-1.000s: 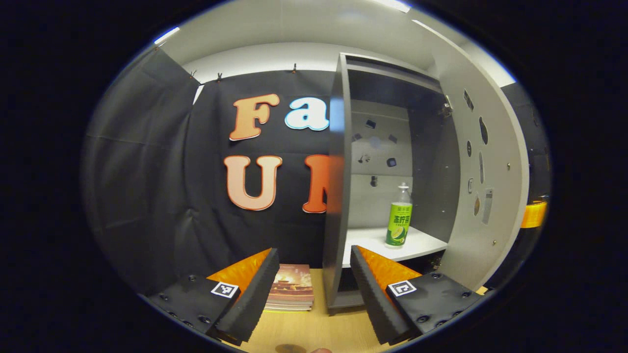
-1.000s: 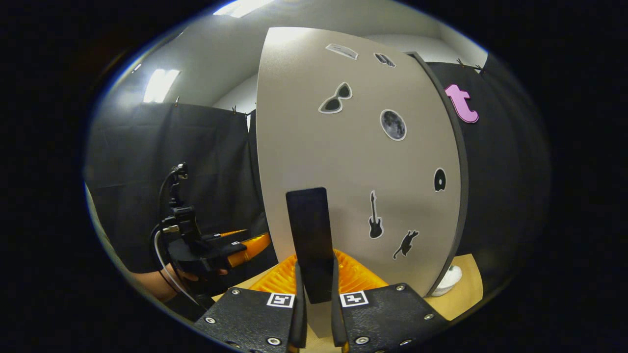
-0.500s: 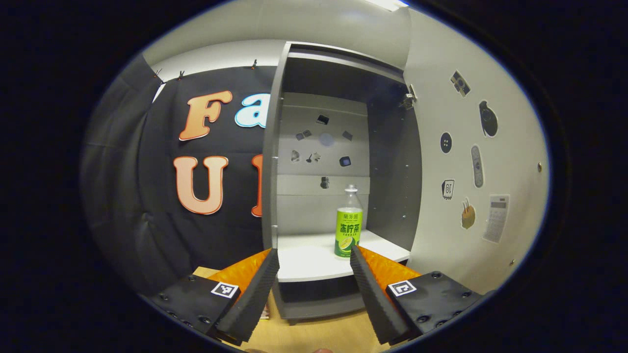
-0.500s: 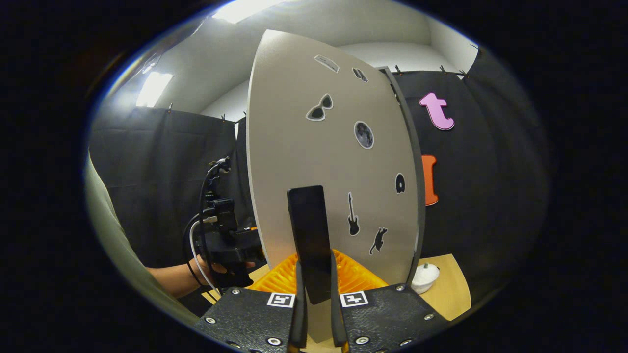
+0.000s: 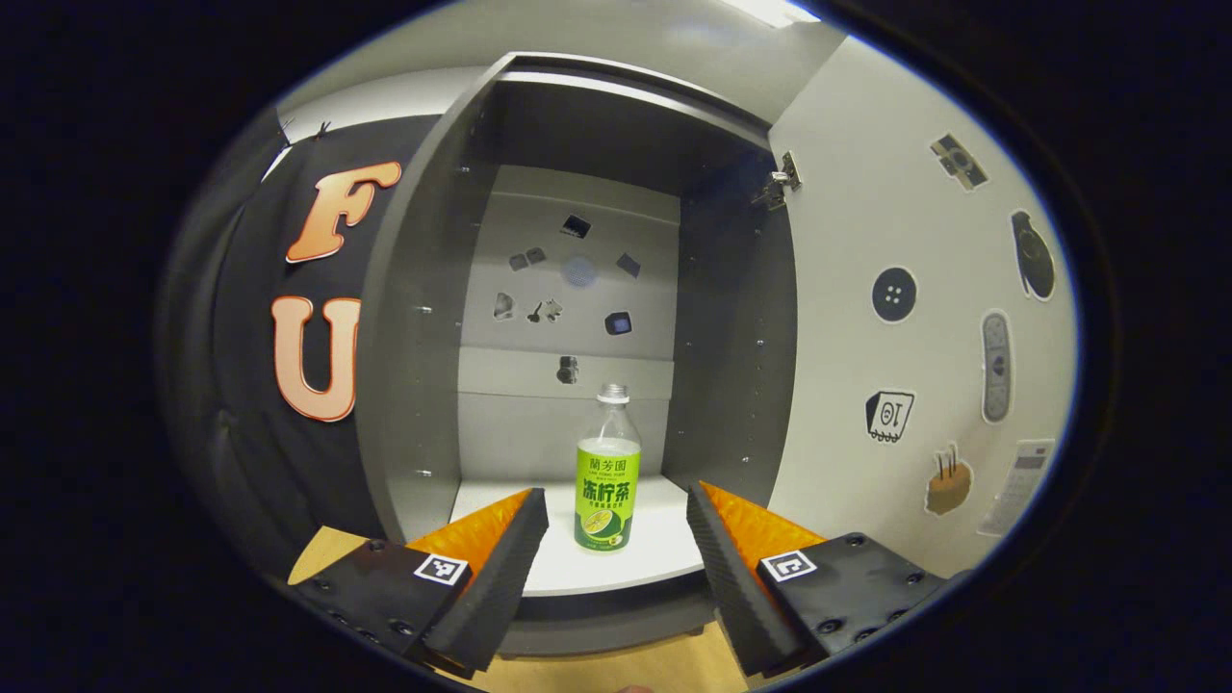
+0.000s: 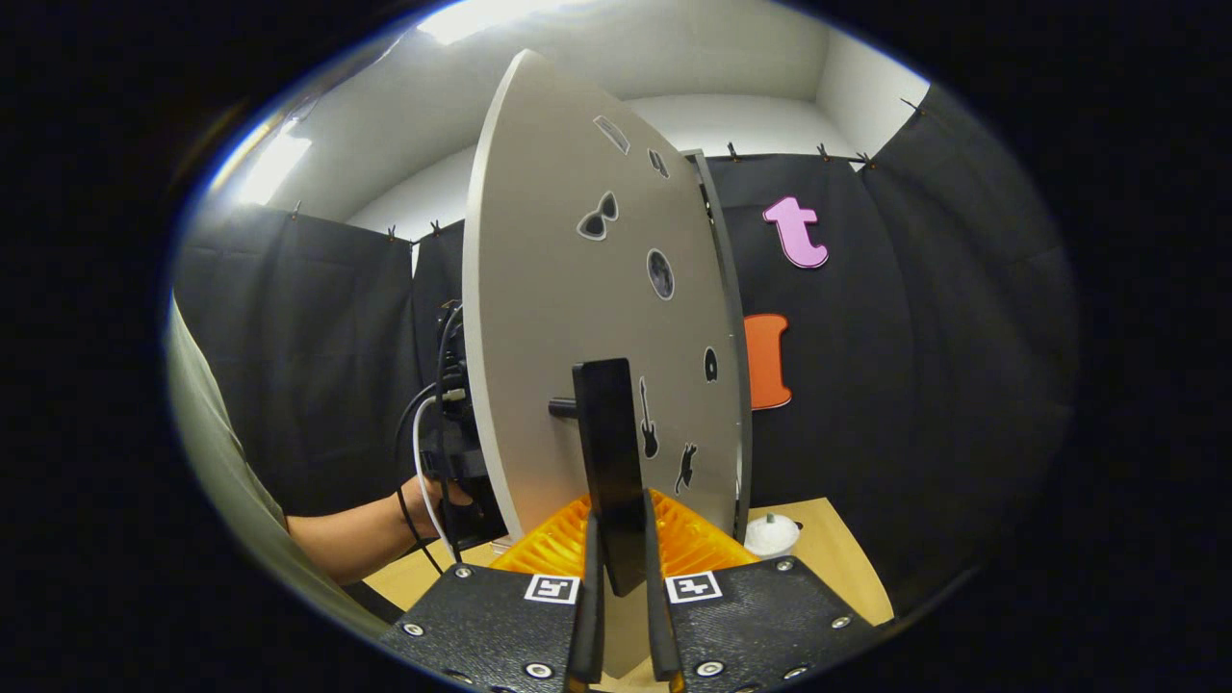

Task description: Open the cabinet door with the right hand, grasp the bottle in the cabinet with the left hand and place it on the coaster, then close the cabinet door with the right hand.

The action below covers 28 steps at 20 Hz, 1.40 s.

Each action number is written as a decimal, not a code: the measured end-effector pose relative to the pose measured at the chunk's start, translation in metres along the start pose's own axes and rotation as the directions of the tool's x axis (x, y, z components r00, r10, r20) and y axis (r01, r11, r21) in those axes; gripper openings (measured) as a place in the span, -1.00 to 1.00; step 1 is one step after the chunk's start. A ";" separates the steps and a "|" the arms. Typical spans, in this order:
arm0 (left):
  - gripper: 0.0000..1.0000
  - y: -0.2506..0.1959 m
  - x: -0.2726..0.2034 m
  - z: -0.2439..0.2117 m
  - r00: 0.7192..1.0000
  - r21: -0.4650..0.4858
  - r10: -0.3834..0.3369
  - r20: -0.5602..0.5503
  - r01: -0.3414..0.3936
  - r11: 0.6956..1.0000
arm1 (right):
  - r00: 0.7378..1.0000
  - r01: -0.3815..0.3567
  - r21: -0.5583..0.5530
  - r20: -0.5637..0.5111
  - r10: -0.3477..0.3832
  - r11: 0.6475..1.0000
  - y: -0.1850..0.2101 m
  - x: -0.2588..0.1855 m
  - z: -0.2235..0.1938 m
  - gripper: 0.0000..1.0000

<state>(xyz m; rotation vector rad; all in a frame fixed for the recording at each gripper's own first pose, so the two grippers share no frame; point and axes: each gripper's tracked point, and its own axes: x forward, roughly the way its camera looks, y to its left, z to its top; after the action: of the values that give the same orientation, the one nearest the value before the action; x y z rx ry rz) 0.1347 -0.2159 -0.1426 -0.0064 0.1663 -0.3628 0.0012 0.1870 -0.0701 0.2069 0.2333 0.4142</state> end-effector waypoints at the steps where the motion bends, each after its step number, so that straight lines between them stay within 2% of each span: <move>1: 0.90 -0.001 0.011 -0.001 1.000 -0.003 -0.001 -0.008 0.001 1.000 | 1.000 -0.003 0.005 -0.001 0.003 1.000 0.001 -0.001 0.000 -0.72; 2: 0.90 -0.002 0.023 -0.003 1.000 -0.005 -0.007 -0.016 0.007 1.000 | 1.000 -0.005 0.010 0.000 0.005 1.000 0.001 -0.001 0.000 -0.63; 6: 0.93 -0.002 0.066 -0.019 0.998 -0.064 -0.020 -0.060 0.017 0.998 | 1.000 -0.010 0.026 0.022 0.009 1.000 0.000 0.001 0.001 -0.63; 13: 0.87 0.009 0.124 -0.050 0.989 -0.027 0.020 -0.147 -0.024 0.999 | 0.998 -0.018 0.032 0.054 0.016 0.999 -0.002 0.002 0.002 -0.63; 17: 0.91 0.018 0.148 -0.061 0.985 -0.012 0.040 -0.170 -0.042 0.999 | 0.998 -0.032 0.033 0.056 0.030 0.999 -0.003 0.004 0.001 -0.63; 23: 0.87 0.020 0.159 -0.064 0.984 0.028 0.035 -0.175 -0.031 0.999 | 0.997 -0.037 0.023 0.073 0.035 0.999 -0.004 0.005 0.001 -0.63; 24: 0.72 0.021 0.158 -0.063 0.984 0.034 0.044 -0.174 -0.039 0.999 | 0.997 -0.038 0.025 0.071 0.036 0.999 -0.004 0.005 0.001 -0.63; 25: 0.69 0.022 0.156 -0.062 0.983 0.041 0.048 -0.177 -0.041 0.998 | 0.997 -0.038 0.024 0.072 0.036 0.999 -0.004 0.005 0.002 -0.54; 26: 0.68 0.022 0.151 -0.058 0.984 0.044 0.045 -0.170 -0.038 0.998 | 0.996 -0.037 0.020 0.077 0.035 0.999 -0.005 0.005 0.001 -0.63; 28: 0.68 0.022 0.139 -0.050 0.987 0.058 0.041 -0.155 -0.032 0.998 | 0.995 -0.029 0.010 0.092 0.028 1.000 -0.005 0.004 0.002 -0.63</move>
<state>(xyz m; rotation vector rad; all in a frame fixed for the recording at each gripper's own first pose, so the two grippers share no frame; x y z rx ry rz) 0.2621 -0.2437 -0.2155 0.0799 0.3114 -0.3314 0.0070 0.1843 -0.0702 0.2396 0.1424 0.4305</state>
